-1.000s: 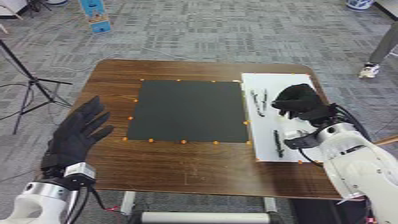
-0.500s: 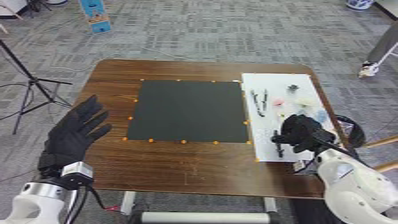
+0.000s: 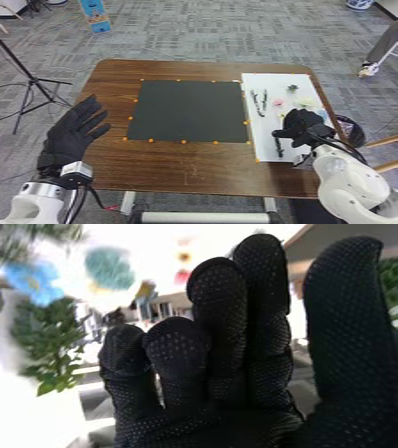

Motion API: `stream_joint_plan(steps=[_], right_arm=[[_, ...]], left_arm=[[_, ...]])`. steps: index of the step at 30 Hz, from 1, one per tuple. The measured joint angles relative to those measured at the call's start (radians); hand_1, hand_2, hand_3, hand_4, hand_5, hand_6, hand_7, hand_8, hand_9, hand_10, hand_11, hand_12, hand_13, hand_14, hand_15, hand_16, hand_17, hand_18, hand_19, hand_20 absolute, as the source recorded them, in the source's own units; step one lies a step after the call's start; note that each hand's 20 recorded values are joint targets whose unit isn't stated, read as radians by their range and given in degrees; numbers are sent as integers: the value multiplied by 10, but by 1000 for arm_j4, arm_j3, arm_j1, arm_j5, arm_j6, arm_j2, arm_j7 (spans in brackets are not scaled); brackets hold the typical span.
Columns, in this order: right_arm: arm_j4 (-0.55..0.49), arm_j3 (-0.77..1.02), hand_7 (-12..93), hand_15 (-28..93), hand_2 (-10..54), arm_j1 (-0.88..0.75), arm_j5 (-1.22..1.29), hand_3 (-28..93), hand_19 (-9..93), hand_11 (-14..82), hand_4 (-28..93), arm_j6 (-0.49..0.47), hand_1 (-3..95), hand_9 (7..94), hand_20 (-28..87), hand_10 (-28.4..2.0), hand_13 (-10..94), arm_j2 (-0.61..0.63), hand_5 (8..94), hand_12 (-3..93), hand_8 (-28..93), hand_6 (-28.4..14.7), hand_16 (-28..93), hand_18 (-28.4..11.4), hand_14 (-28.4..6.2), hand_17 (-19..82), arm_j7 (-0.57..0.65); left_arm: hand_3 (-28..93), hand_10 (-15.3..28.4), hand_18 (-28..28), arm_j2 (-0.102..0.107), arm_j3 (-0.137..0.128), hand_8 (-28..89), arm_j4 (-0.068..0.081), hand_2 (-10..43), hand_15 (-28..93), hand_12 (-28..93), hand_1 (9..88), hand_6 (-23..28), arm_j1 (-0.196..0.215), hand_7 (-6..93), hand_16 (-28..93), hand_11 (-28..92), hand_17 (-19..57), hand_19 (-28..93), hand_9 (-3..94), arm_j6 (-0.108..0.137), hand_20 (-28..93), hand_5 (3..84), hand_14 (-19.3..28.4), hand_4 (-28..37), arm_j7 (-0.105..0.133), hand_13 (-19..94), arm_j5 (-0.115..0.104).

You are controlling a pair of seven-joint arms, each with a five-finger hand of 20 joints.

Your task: Arrange flowers

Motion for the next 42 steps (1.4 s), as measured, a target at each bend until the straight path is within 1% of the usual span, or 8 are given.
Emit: stream_joint_plan(steps=[5, 14, 23, 30, 33, 35, 37, 42], right_arm=[[-26, 60, 484, 763, -95, -53, 3, 481, 932, 465, -283, -18, 473, 819, 557, -99, 707, 14, 761, 310, -170, 35, 336, -199, -89, 405, 2], [4, -3, 482, 761, -95, -31, 16, 429, 932, 464, -283, -81, 482, 813, 556, -99, 701, 6, 755, 311, -170, 31, 337, -199, -90, 401, 8], [14, -5, 477, 761, -95, -60, -20, 515, 932, 462, -283, -101, 432, 808, 549, -101, 695, -10, 751, 312, -169, 28, 337, -201, -91, 393, 33], [5, -9, 478, 760, -95, -58, -27, 659, 932, 462, -283, -126, 359, 804, 541, -101, 690, -10, 744, 309, -171, 28, 335, -202, -92, 387, 34], [5, -20, 487, 761, -95, -48, -26, 683, 932, 467, -283, -131, 357, 804, 540, -99, 690, -13, 742, 309, -166, 29, 333, -201, -92, 387, 33], [6, -39, 487, 767, -95, -32, -27, 664, 932, 477, -283, -135, 374, 805, 543, -98, 692, -15, 737, 312, -38, 28, 335, -202, -92, 388, 33], [9, -64, 493, 773, -95, -10, -33, 653, 932, 488, -283, -140, 395, 806, 549, -98, 693, -18, 735, 319, 41, 25, 343, -201, -93, 390, 34], [31, -138, 515, 796, -95, 55, -61, 649, 932, 519, -283, -153, 420, 813, 581, -102, 702, -27, 744, 333, 83, 21, 360, -207, -96, 398, 41]], left_arm=[[672, 101, 209, 1, -4, -97, 0, -95, 187, 164, 261, 13, 0, 185, 38, 149, -98, 412, 244, 0, 80, 270, 121, -283, 1, 208, 0], [673, 101, 209, 1, -4, -96, 0, -95, 187, 164, 262, 13, 0, 184, 38, 149, -98, 412, 245, 0, 80, 270, 121, -283, 0, 208, -1], [673, 101, 209, 1, -4, -95, 0, -95, 190, 164, 262, 13, -1, 184, 38, 149, -99, 412, 246, -1, 80, 269, 123, -283, -2, 208, -1], [674, 101, 209, 1, -4, -95, 1, -95, 192, 164, 261, 13, -4, 183, 37, 149, -99, 412, 246, -1, 80, 270, 123, -283, -4, 208, -1], [673, 101, 208, 1, -3, -96, 1, -95, 192, 164, 262, 13, -5, 184, 37, 150, -98, 412, 246, -1, 80, 270, 123, -283, -4, 209, -1], [675, 101, 208, 1, -2, -96, 1, -95, 193, 164, 260, 12, -6, 184, 37, 150, -98, 412, 246, -1, 81, 270, 123, -283, -5, 209, -1], [674, 102, 209, 1, -2, -96, 1, -95, 193, 164, 261, 12, -8, 184, 37, 150, -98, 412, 246, -1, 81, 270, 123, -283, -5, 209, -2], [676, 102, 209, 2, -3, -96, 1, -95, 195, 164, 260, 12, -9, 184, 37, 150, -99, 413, 246, -1, 81, 269, 123, -283, -4, 209, -2]])
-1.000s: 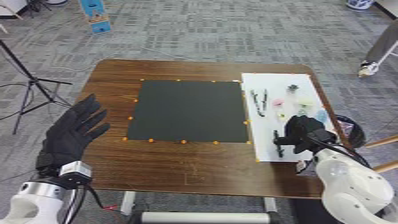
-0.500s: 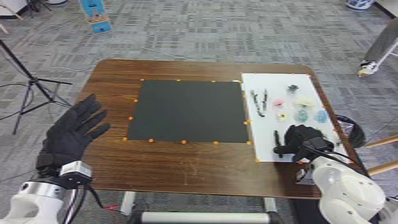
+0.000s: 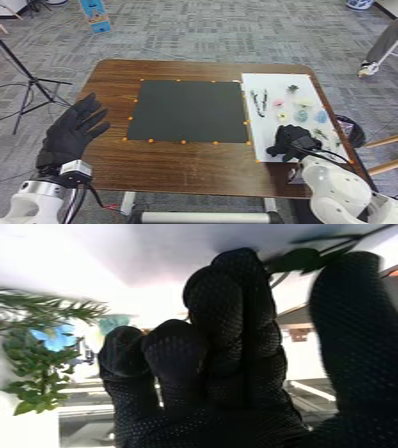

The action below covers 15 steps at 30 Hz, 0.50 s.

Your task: Arrange flowers

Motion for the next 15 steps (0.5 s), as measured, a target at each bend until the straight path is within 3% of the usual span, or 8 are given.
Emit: stream_joint_plan(steps=[9, 15], right_arm=[[18, -133, 546, 821, -95, 114, -31, 750, 932, 563, -281, -11, 442, 825, 650, -102, 721, -4, 763, 352, 117, 11, 389, -215, -99, 415, 34], [17, -128, 604, 848, -95, 117, -24, 830, 932, 622, -140, -33, 379, 821, 696, -100, 723, -22, 733, 379, 263, 7, 423, -220, -108, 420, 17]], left_arm=[[679, 102, 209, 11, -28, -96, -4, -95, 202, 163, 259, 13, 3, 184, 37, 153, -98, 415, 249, 2, 81, 271, 123, -283, 8, 212, -1], [681, 102, 209, 14, -39, -96, -11, -95, 204, 161, 259, 12, 11, 184, 35, 153, -98, 416, 250, 4, 82, 272, 123, -283, 13, 212, -2]])
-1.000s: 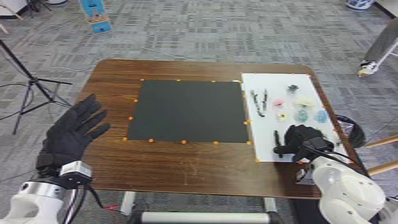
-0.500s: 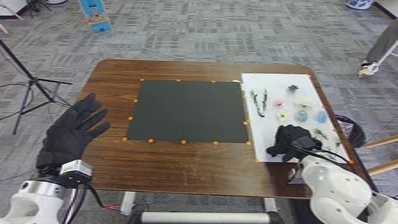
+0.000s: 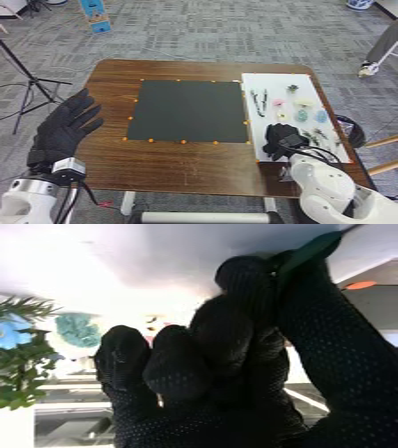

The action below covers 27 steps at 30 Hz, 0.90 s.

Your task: Arrange flowers

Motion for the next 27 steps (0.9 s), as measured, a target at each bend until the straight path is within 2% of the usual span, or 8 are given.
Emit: stream_joint_plan(steps=[3, 7, 13, 21, 25, 27], right_arm=[[4, 6, 614, 860, -95, -9, 9, 835, 932, 638, -111, 13, 369, 830, 720, -102, 737, -1, 737, 381, 276, -2, 425, -221, -107, 433, -15], [19, 5, 616, 864, -95, -23, 20, 834, 932, 646, -85, 88, 366, 845, 743, -99, 759, 3, 748, 381, 284, -3, 425, -224, -102, 458, -33], [34, -54, 605, 860, -95, 1, 51, 834, 932, 643, -66, 215, 362, 862, 750, -93, 779, 22, 767, 380, 285, -2, 423, -220, -99, 481, -54], [48, -239, 594, 857, -95, 235, 71, 834, 932, 638, -52, 290, 360, 871, 757, -90, 789, 4, 779, 384, 292, -2, 427, -220, -96, 494, -65], [69, -300, 594, 857, -95, 361, 78, 831, 932, 637, -50, 304, 357, 871, 759, -90, 789, -37, 779, 387, 296, -1, 430, -220, -95, 496, -76], [79, -333, 590, 857, -95, 420, 82, 826, 932, 634, -86, 303, 355, 870, 755, -85, 790, -62, 778, 389, 287, 9, 427, -217, -93, 498, -77]], left_arm=[[681, 102, 209, 2, -8, -96, -3, -95, 206, 161, 259, 12, 4, 184, 35, 154, -98, 416, 250, 3, 81, 273, 123, -283, 2, 212, 0], [681, 102, 210, 12, -28, -97, -9, -95, 208, 161, 259, 13, 12, 185, 34, 155, -99, 416, 250, 9, 81, 274, 124, -283, 5, 212, -1], [684, 103, 211, 42, -73, -96, -21, -95, 211, 160, 257, 14, 27, 183, 32, 156, -97, 415, 253, 14, 81, 278, 125, -283, 5, 215, -3], [684, 102, 212, 95, -120, -95, -32, -95, 214, 159, 256, 14, 35, 180, 31, 154, -96, 415, 255, 10, 80, 280, 126, -283, -1, 217, -7], [684, 102, 212, 110, -128, -94, -39, -95, 215, 159, 256, 14, 34, 179, 30, 154, -96, 416, 255, 7, 80, 281, 126, -283, -1, 218, -8], [684, 103, 212, 113, -127, -94, -40, -95, 215, 159, 256, 14, 32, 178, 30, 154, -96, 416, 256, 4, 79, 280, 126, -283, -1, 218, -8]])
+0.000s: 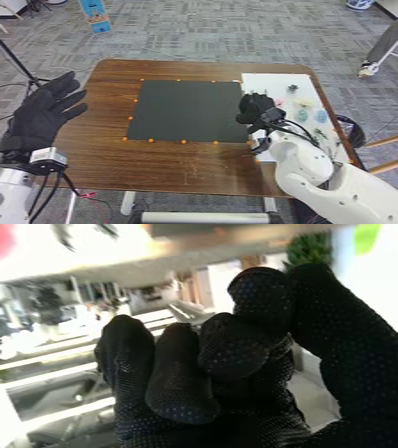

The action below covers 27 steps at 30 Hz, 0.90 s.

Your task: Arrange flowers

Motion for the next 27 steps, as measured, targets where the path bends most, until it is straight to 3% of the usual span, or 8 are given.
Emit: stream_joint_plan(steps=[1, 4, 11, 14, 16, 18, 22, 27], right_arm=[[3, -5, 580, 856, -95, 21, 4, 831, 932, 630, -151, -6, 347, 876, 755, -82, 794, -13, 791, 385, 252, 16, 420, -216, -91, 503, -1], [2, 13, 582, 850, -95, 53, 16, 805, 932, 611, -268, -46, 281, 884, 756, -83, 798, -46, 825, 394, -72, 20, 425, -216, -92, 507, -7], [-36, 116, 466, 827, -95, 25, 45, 743, 932, 576, -282, -200, 265, 828, 696, -102, 736, -18, 802, 392, -93, 10, 420, -221, -106, 435, 5], [-51, 171, 429, 798, -95, -25, 52, 782, 899, 549, -282, -242, 303, 699, 584, -114, 608, 29, 667, 386, -70, 11, 408, -199, -107, 321, -20], [-51, 208, 411, 789, -95, -70, 49, 810, 855, 547, -282, -230, 322, 636, 572, -112, 567, 71, 616, 389, 20, 12, 407, -188, -105, 276, -84], [-43, 236, 401, 788, -95, -120, 43, 827, 828, 550, -283, -171, 331, 590, 571, -114, 535, 121, 589, 397, 10, 19, 408, -185, -103, 254, -182], [-23, 266, 403, 792, -95, -220, -1, 855, 815, 558, -283, -2, 317, 567, 581, -116, 519, 216, 577, 403, -138, 20, 401, -184, -105, 248, -323], [-33, 389, 425, 781, -95, -349, -6, 846, 784, 565, -283, -73, 341, 540, 567, -110, 492, 252, 533, 408, -157, 29, 398, -179, -93, 232, -313]], left_arm=[[684, 103, 212, 0, 2, -94, 0, -95, 215, 159, 255, 14, -2, 178, 30, 154, -96, 416, 256, -1, 79, 280, 126, -283, 0, 218, 0], [684, 103, 212, 0, 11, -94, 0, -95, 215, 159, 255, 14, -10, 177, 30, 154, -96, 416, 256, -4, 79, 281, 126, -283, -2, 218, 0], [683, 104, 212, -6, 15, -93, 0, -95, 216, 159, 257, 14, -6, 176, 30, 153, -96, 416, 258, -4, 79, 281, 127, -283, -3, 219, 0], [683, 103, 212, -10, 18, -93, 0, -95, 216, 159, 256, 13, -2, 177, 30, 153, -97, 417, 258, -3, 79, 280, 126, -283, -3, 219, 1], [683, 103, 212, -12, 22, -93, 0, -95, 216, 159, 256, 13, -2, 177, 30, 153, -97, 417, 257, -3, 79, 280, 127, -283, -3, 219, 2], [683, 103, 212, -13, 27, -93, 1, -95, 216, 160, 256, 14, -3, 176, 30, 153, -97, 417, 257, -3, 80, 280, 127, -283, -3, 219, 2], [685, 104, 212, -13, 34, -93, 2, -95, 218, 159, 255, 13, -4, 175, 30, 153, -97, 417, 257, -3, 79, 280, 127, -283, -4, 219, 3], [687, 102, 212, -13, 37, -93, 3, -95, 219, 160, 254, 13, -5, 178, 31, 151, -100, 418, 253, -2, 80, 276, 126, -283, -6, 217, 4]])
